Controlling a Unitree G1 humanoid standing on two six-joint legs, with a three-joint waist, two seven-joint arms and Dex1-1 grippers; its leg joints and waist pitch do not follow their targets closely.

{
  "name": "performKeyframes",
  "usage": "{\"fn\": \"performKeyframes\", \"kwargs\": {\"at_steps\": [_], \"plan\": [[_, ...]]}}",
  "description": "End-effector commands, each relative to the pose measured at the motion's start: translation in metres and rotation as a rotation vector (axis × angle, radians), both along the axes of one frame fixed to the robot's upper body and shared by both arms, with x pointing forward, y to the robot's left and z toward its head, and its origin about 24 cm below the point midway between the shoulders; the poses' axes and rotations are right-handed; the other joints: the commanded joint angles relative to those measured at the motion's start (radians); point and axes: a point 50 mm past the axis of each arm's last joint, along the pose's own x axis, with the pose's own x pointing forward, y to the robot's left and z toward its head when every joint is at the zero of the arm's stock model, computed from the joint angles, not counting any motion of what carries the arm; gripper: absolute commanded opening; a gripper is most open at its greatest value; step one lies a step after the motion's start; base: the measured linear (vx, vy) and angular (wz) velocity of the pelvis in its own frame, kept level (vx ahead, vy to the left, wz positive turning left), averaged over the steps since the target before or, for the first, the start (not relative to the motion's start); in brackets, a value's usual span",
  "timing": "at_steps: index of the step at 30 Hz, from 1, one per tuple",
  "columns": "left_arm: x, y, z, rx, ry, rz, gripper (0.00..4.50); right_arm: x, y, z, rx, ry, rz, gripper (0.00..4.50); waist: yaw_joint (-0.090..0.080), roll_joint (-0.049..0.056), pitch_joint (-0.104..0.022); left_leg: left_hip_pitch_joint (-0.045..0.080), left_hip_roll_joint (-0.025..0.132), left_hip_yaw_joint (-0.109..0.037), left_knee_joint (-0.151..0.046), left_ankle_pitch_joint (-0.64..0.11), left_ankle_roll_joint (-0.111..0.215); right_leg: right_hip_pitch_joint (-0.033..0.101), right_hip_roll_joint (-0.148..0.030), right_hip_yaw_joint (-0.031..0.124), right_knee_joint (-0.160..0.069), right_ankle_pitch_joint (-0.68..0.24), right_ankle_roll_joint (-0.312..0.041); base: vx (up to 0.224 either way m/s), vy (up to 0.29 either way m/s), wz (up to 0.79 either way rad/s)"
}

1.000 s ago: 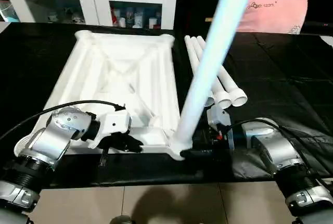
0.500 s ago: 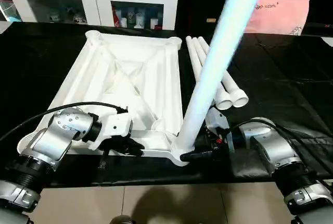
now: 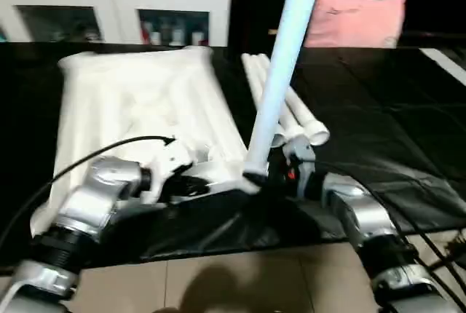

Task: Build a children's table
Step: Rotate leg to tighten

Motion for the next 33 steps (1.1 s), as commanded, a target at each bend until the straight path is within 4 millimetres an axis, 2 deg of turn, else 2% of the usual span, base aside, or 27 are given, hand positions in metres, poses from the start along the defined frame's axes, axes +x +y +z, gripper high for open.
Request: {"fn": "performKeyframes", "kwargs": {"at_steps": [1,2,4,7,9,12,13,14,15,18,19,22,27,29,31,33], "plan": [[0.006,-0.030,0.017,-0.077,-0.086,0.013,0.00,-0.009,0.048,-0.007,0.007,0.049,0.076,2.75,0.004,0.013,-0.051,0.004,0.041,-0.017,-0.080,-0.270,-0.033,0.033,-0.077,0.055,-0.099,-0.352,-0.171,0.000,0.000,0.00],[0.006,-0.034,0.017,-0.072,-0.098,0.031,0.00,-0.007,0.054,-0.008,-0.003,0.056,0.045,2.75,0.002,0.014,-0.052,-0.001,0.038,-0.018,-0.081,-0.258,-0.028,0.037,-0.076,0.054,-0.097,-0.342,-0.171,0.000,0.000,0.00],[0.007,-0.040,0.017,-0.063,-0.113,0.050,0.00,-0.005,0.061,-0.008,-0.023,0.065,0.003,2.75,-0.003,0.008,-0.052,-0.001,0.039,-0.016,-0.080,-0.250,-0.019,0.036,-0.073,0.055,-0.098,-0.321,-0.172,0.000,0.000,0.00],[0.007,-0.045,0.018,-0.043,-0.124,0.064,0.00,-0.004,0.066,-0.007,-0.020,0.042,-0.009,2.75,-0.006,0.012,-0.055,-0.004,0.040,-0.016,-0.080,-0.228,-0.014,0.039,-0.072,0.055,-0.090,-0.264,-0.180,0.000,0.000,0.00],[0.006,-0.044,0.018,-0.024,-0.123,0.049,0.00,-0.005,0.062,-0.004,-0.013,0.007,0.010,3.31,-0.005,0.013,-0.056,-0.004,0.039,-0.014,-0.078,-0.208,-0.002,0.039,-0.072,0.057,-0.087,-0.217,-0.186,0.000,0.000,0.00],[0.006,-0.040,0.017,-0.009,-0.117,0.043,0.00,-0.004,0.053,-0.003,-0.004,-0.007,0.008,3.56,-0.001,0.013,-0.060,-0.003,0.038,-0.011,-0.074,-0.177,0.012,0.041,-0.070,0.057,-0.082,-0.145,-0.200,0.000,0.000,0.00],[0.005,-0.037,0.016,0.002,-0.116,0.035,0.00,-0.002,0.044,-0.001,0.005,-0.020,-0.008,3.69,-0.001,0.013,-0.062,-0.007,0.037,-0.010,-0.072,-0.135,0.023,0.045,-0.068,0.056,-0.073,-0.070,-0.216,0.000,0.000,0.00],[0.005,-0.034,0.016,0.009,-0.114,0.021,0.00,-0.001,0.038,0.000,0.002,-0.033,-0.012,3.90,-0.002,0.013,-0.062,-0.008,0.036,-0.009,-0.071,-0.134,0.027,0.045,-0.067,0.056,-0.073,-0.062,-0.219,0.000,0.000,0.00],[0.004,-0.031,0.016,0.012,-0.116,0.006,0.00,-0.001,0.032,0.001,-0.002,-0.050,-0.010,3.90,0.000,0.019,-0.062,-0.007,0.036,-0.009,-0.070,-0.139,0.033,0.045,-0.068,0.056,-0.074,-0.065,-0.223,0.000,0.000,0.00],[0.002,-0.021,0.016,0.018,-0.115,-0.039,0.00,0.000,0.018,0.007,0.002,-0.097,0.013,4.15,0.002,0.016,-0.063,-0.009,0.036,-0.009,-0.069,-0.141,0.040,0.047,-0.067,0.056,-0.074,-0.057,-0.226,0.000,0.000,0.00],[0.001,-0.017,0.016,0.022,-0.114,-0.070,0.00,0.000,0.012,0.010,0.007,-0.115,0.037,4.27,0.003,0.017,-0.064,-0.009,0.038,-0.008,-0.068,-0.124,0.044,0.046,-0.067,0.056,-0.068,-0.024,-0.235,0.000,0.000,0.00],[-0.001,-0.006,0.014,0.039,-0.093,-0.122,0.00,-0.002,-0.001,0.016,-0.001,-0.148,0.104,4.44,0.005,0.018,-0.062,-0.008,0.037,-0.008,-0.068,-0.144,0.052,0.045,-0.067,0.055,-0.071,-0.041,-0.237,0.000,0.000,0.00],[-0.009,0.012,0.010,0.075,-0.052,-0.253,0.00,-0.010,-0.020,0.025,-0.067,-0.181,0.332,4.44,0.015,0.020,-0.059,-0.004,0.039,-0.009,-0.069,-0.173,0.050,0.044,-0.067,0.055,-0.076,-0.084,-0.236,0.000,0.000,0.00],[-0.012,0.018,0.008,0.108,-0.041,-0.321,0.00,-0.013,-0.025,0.028,-0.083,-0.171,0.422,4.44,0.020,0.018,-0.059,-0.004,0.041,-0.008,-0.069,-0.169,0.052,0.044,-0.067,0.056,-0.073,-0.070,-0.235,0.000,0.000,0.00],[-0.014,0.019,0.008,0.105,-0.026,-0.353,0.00,-0.013,-0.026,0.029,-0.096,-0.168,0.460,4.44,0.029,0.018,-0.060,-0.001,0.043,-0.006,-0.069,-0.168,0.050,0.042,-0.069,0.055,-0.071,-0.070,-0.243,0.000,0.000,0.00],[-0.015,0.019,0.009,0.102,-0.016,-0.384,0.00,-0.014,-0.028,0.030,-0.112,-0.166,0.503,4.44,0.031,0.015,-0.060,-0.002,0.044,-0.006,-0.069,-0.168,0.045,0.042,-0.070,0.054,-0.070,-0.075,-0.248,0.000,0.000,0.00]]}}
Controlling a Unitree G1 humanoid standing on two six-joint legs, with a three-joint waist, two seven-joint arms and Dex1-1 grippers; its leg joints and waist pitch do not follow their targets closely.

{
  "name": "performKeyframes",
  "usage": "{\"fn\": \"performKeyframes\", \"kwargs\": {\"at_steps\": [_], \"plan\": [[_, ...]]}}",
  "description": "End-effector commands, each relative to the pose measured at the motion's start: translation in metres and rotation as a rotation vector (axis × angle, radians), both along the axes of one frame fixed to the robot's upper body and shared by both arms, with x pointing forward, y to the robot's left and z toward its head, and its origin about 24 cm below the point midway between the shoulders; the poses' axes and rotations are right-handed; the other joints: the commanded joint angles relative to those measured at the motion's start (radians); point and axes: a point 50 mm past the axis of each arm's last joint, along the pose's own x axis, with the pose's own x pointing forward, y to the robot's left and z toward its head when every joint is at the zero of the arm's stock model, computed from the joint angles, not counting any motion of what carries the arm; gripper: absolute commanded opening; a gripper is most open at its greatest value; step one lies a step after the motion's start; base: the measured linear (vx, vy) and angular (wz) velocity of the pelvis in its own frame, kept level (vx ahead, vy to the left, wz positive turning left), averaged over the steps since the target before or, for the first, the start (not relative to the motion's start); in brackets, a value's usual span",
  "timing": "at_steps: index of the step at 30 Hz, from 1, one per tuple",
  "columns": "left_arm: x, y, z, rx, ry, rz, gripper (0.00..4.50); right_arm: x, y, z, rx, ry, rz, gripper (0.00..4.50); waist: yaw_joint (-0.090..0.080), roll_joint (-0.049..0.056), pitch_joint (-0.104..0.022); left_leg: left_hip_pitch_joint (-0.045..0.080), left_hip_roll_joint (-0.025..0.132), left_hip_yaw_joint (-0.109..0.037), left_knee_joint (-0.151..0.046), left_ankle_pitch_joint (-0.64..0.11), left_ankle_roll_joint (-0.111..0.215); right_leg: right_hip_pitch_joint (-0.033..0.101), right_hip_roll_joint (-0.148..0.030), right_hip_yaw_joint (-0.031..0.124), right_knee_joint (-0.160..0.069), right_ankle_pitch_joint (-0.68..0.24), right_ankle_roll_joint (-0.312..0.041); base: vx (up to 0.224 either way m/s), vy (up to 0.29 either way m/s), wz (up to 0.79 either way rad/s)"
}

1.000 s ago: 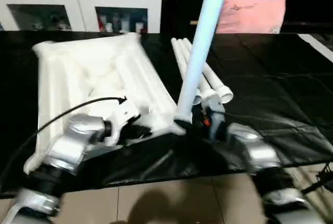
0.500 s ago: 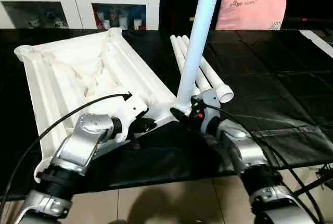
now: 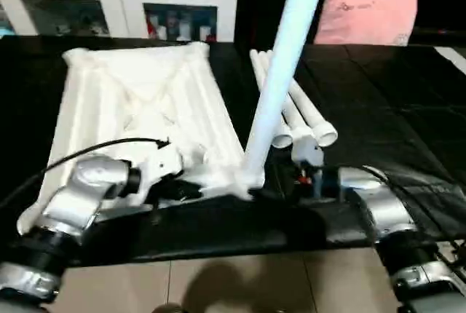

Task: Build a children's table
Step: Rotate leg to tighten

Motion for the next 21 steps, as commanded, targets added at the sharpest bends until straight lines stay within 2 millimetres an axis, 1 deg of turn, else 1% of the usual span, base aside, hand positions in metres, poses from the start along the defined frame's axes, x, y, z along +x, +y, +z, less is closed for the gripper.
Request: {"fn": "performKeyframes", "kwargs": {"at_steps": [1,5,9,10,11,12,16,17,18,20,21], "plan": [[-0.0058,-0.0107,-0.0039,0.016,0.037,-0.133,0.00,0.0021,-0.0010,0.0084,-0.033,-0.023,0.092,4.44,0.000,0.014,-0.061,0.008,0.044,-0.007,-0.070,-0.169,0.041,0.054,-0.070,0.053,-0.068,-0.089,-0.246,0.000,0.000,0.00],[-0.0080,-0.0112,-0.0030,0.024,0.062,-0.201,0.00,0.0016,-0.0021,0.0089,-0.061,-0.016,0.154,4.44,0.004,0.012,-0.061,0.009,0.044,-0.005,-0.069,-0.166,0.040,0.052,-0.071,0.054,-0.068,-0.098,-0.245,0.000,0.000,0.00],[-0.0093,-0.0114,-0.0022,0.027,0.072,-0.239,0.00,0.0010,-0.0024,0.0092,-0.065,-0.008,0.183,4.44,0.011,0.012,-0.064,0.007,0.044,-0.004,-0.066,-0.138,0.046,0.054,-0.070,0.053,-0.062,-0.058,-0.251,0.000,0.000,0.00],[-0.0102,-0.0115,-0.0015,0.030,0.076,-0.260,0.00,0.0006,-0.0024,0.0092,-0.067,0.002,0.199,4.27,0.014,0.012,-0.063,0.007,0.044,-0.004,-0.066,-0.140,0.047,0.053,-0.071,0.053,-0.063,-0.060,-0.252,0.000,0.000,0.00],[-0.0105,-0.0114,-0.0006,0.038,0.077,-0.278,0.00,0.0002,-0.0022,0.0085,-0.073,0.011,0.214,4.27,0.015,0.011,-0.064,0.008,0.045,-0.004,-0.066,-0.141,0.047,0.053,-0.071,0.053,-0.063,-0.064,-0.252,0.000,0.000,0.00],[-0.0105,-0.0114,-0.0006,0.039,0.077,-0.278,0.00,0.0002,-0.0022,0.0084,-0.073,0.012,0.215,4.17,0.017,0.013,-0.063,0.008,0.045,-0.004,-0.067,-0.149,0.045,0.052,-0.071,0.053,-0.064,-0.074,-0.252,0.000,0.000,0.00],[-0.0095,-0.0100,0.0002,0.053,0.075,-0.292,0.00,-0.0017,-0.0026,0.0070,-0.075,0.033,0.246,3.83,0.018,0.013,-0.063,0.008,0.045,-0.005,-0.068,-0.162,0.035,0.053,-0.072,0.053,-0.066,-0.100,-0.243,0.000,0.000,0.00],[-0.0095,-0.0100,0.0002,0.053,0.075,-0.292,0.00,-0.0017,-0.0026,0.0070,-0.075,0.033,0.246,3.78,0.018,0.012,-0.063,0.008,0.045,-0.005,-0.068,-0.162,0.033,0.053,-0.072,0.053,-0.066,-0.099,-0.242,0.000,0.000,0.00],[-0.0093,-0.0097,0.0003,0.054,0.075,-0.294,0.00,-0.0021,-0.0028,0.0068,-0.074,0.037,0.252,3.67,0.019,0.014,-0.064,0.008,0.046,-0.006,-0.068,-0.158,0.033,0.053,-0.072,0.053,-0.064,-0.091,-0.244,0.000,0.000,0.00],[-0.0090,-0.0092,0.0004,0.056,0.076,-0.296,0.00,-0.0028,-0.0030,0.0066,-0.072,0.042,0.258,3.45,0.019,0.013,-0.064,0.008,0.045,-0.005,-0.067,-0.151,0.035,0.053,-0.071,0.053,-0.063,-0.077,-0.246,0.000,0.000,0.00],[-0.0086,-0.0083,0.0006,0.059,0.077,-0.300,0.00,-0.0037,-0.0031,0.0060,-0.071,0.048,0.267,3.45,0.019,0.013,-0.065,0.007,0.045,-0.005,-0.066,-0.145,0.037,0.054,-0.071,0.052,-0.062,-0.066,-0.249,0.000,0.000,0.00]]}}
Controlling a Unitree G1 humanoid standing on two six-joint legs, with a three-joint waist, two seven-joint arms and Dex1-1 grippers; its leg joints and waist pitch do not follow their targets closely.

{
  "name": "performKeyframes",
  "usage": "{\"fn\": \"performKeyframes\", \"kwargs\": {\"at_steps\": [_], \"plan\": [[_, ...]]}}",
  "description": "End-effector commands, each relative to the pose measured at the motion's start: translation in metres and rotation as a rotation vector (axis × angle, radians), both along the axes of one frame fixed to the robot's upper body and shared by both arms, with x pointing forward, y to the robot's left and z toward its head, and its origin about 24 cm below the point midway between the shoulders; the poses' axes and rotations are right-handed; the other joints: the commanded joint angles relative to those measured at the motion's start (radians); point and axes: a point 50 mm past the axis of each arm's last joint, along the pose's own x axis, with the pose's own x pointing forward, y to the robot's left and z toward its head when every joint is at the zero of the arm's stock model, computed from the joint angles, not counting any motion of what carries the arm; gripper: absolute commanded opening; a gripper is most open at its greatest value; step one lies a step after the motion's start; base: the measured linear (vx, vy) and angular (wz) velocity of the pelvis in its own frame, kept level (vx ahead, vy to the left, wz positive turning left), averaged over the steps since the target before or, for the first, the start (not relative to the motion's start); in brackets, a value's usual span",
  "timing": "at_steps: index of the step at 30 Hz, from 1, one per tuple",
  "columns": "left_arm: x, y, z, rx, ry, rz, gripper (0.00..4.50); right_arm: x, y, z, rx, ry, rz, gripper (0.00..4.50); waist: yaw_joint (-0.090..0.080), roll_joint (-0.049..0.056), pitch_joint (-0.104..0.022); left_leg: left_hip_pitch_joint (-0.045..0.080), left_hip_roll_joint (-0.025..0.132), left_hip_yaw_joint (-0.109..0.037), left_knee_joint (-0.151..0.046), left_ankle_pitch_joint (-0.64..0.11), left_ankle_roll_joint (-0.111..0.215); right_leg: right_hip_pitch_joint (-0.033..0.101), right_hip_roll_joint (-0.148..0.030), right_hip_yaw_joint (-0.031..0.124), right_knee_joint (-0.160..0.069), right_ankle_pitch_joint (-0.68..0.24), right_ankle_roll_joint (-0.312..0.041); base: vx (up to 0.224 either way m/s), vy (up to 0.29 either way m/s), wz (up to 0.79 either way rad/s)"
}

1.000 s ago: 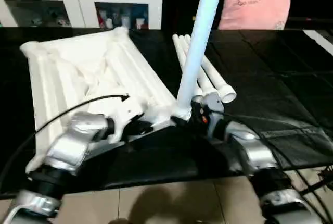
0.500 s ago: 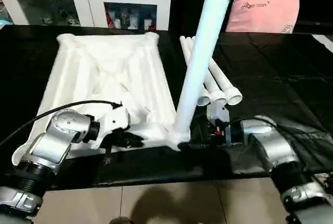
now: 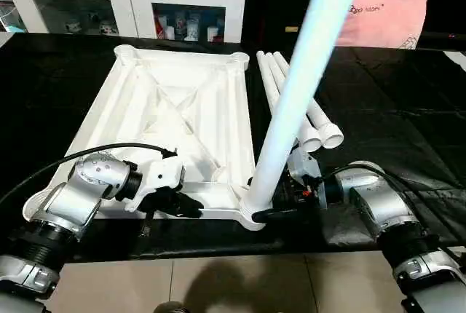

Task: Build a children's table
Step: Rotate leg to tighten

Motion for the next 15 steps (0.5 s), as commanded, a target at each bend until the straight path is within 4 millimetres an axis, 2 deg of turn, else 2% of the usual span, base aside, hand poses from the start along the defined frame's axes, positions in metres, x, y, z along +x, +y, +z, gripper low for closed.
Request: {"fn": "performKeyframes", "kwargs": {"at_steps": [1,7,13,15], "plan": [[-0.0030,-0.0036,-0.0012,0.036,0.021,-0.086,0.00,0.0022,-0.0028,0.0049,-0.008,-0.006,0.014,3.34,-0.002,0.014,-0.065,0.008,0.044,-0.005,-0.067,-0.145,0.039,0.053,-0.070,0.052,-0.062,-0.063,-0.250,0.000,0.000,0.00],[-0.0025,-0.0029,-0.0014,0.038,0.022,-0.088,0.00,0.0007,-0.0016,0.0033,-0.002,0.006,0.020,2.81,-0.001,0.015,-0.064,0.009,0.045,-0.006,-0.068,-0.159,0.032,0.053,-0.071,0.052,-0.064,-0.084,-0.249,0.000,0.000,0.00],[-0.0029,-0.0035,-0.0031,0.001,0.031,-0.018,0.00,-0.0012,0.0023,-0.0016,0.039,0.031,-0.051,2.68,-0.001,0.018,-0.064,0.008,0.045,-0.007,-0.069,-0.152,0.029,0.054,-0.071,0.052,-0.062,-0.069,-0.250,0.000,0.000,0.00],[-0.0018,-0.0045,-0.0036,-0.013,0.022,0.040,0.00,0.0000,0.0056,-0.0038,0.063,0.030,-0.116,2.67,-0.004,0.018,-0.061,0.007,0.046,-0.008,-0.072,-0.176,0.018,0.053,-0.072,0.052,-0.066,-0.102,-0.245,0.000,0.000,0.00]]}}
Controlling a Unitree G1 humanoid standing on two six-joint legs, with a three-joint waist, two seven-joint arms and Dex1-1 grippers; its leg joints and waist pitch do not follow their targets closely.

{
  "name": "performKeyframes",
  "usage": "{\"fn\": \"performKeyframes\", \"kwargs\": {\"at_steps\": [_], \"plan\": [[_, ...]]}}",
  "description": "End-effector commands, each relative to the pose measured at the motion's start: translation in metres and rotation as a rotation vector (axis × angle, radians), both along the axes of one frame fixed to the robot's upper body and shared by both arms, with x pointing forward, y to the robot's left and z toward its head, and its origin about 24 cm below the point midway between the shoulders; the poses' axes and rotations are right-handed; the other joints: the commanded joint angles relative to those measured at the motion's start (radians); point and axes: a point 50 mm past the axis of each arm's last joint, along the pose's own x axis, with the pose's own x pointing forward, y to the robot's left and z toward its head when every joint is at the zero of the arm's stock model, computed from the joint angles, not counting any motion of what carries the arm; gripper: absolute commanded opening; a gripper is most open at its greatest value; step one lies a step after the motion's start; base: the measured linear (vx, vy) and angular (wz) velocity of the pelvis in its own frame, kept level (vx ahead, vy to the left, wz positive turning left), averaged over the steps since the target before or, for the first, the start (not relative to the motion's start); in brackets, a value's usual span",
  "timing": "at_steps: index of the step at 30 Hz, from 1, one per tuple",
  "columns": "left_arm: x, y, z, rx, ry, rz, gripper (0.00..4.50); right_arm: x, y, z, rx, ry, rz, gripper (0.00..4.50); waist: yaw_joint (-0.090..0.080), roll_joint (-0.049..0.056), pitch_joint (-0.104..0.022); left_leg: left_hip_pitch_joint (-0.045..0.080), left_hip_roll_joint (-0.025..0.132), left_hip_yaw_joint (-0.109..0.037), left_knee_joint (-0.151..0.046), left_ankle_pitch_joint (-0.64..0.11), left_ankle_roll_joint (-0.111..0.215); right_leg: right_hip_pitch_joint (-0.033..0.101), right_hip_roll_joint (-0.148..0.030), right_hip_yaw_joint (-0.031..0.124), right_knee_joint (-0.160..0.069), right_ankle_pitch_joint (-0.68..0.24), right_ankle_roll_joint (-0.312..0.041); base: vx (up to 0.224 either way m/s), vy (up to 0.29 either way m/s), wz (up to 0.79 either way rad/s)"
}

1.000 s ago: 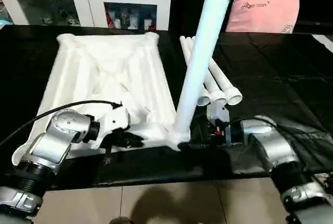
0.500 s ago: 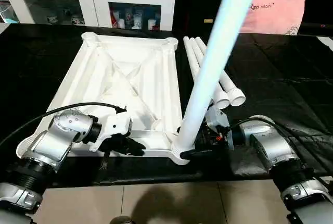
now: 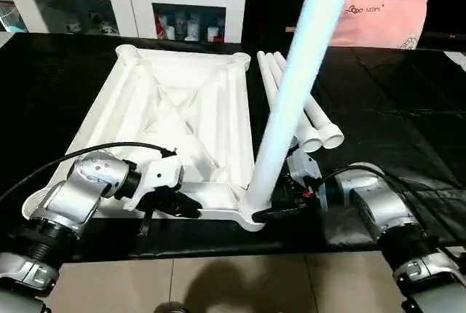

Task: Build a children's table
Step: Rotate leg to tighten

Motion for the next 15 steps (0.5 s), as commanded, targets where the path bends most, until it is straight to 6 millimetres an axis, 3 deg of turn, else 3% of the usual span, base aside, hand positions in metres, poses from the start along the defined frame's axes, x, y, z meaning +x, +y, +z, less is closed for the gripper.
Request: {"fn": "performKeyframes", "kwargs": {"at_steps": [1,2,5,7,12,15], "plan": [[-0.001,-0.013,-0.002,-0.040,-0.001,0.062,0.00,0.005,0.009,-0.003,0.038,0.014,-0.154,2.67,-0.007,0.021,-0.060,0.007,0.046,-0.008,-0.075,-0.201,0.010,0.051,-0.074,0.054,-0.068,-0.134,-0.243,0.000,0.000,0.00],[0.002,-0.017,-0.001,-0.078,-0.015,0.148,0.00,0.007,0.018,-0.006,0.057,0.026,-0.239,2.67,-0.005,0.022,-0.057,0.009,0.046,-0.011,-0.077,-0.213,0.003,0.049,-0.074,0.052,-0.074,-0.162,-0.237,0.000,0.000,0.00],[0.003,-0.021,0.001,-0.102,-0.022,0.200,0.00,0.009,0.025,-0.008,0.066,0.034,-0.289,2.66,-0.023,0.017,-0.054,0.007,0.041,-0.017,-0.083,-0.253,-0.026,0.052,-0.076,0.053,-0.085,-0.279,-0.201,0.000,0.000,0.00],[0.006,-0.027,0.002,-0.131,-0.028,0.282,0.00,0.012,0.037,-0.012,0.075,0.047,-0.368,2.66,-0.034,0.017,-0.054,0.006,0.039,-0.016,-0.082,-0.247,-0.028,0.050,-0.074,0.054,-0.090,-0.297,-0.185,0.000,0.000,0.00],[0.025,-0.050,0.003,-0.166,-0.098,0.571,0.00,0.021,0.090,-0.026,0.007,0.120,-0.616,2.66,-0.055,0.009,-0.053,0.006,0.036,-0.013,-0.080,-0.229,-0.029,0.042,-0.070,0.056,-0.093,-0.318,-0.178,0.000,0.000,0.00],[0.027,-0.062,0.005,-0.166,-0.108,0.600,0.00,0.022,0.102,-0.024,0.010,0.141,-0.650,2.66,-0.053,0.013,-0.054,0.009,0.036,-0.016,-0.079,-0.241,-0.024,0.041,-0.071,0.057,-0.096,-0.331,-0.166,0.000,0.000,0.00]]}}
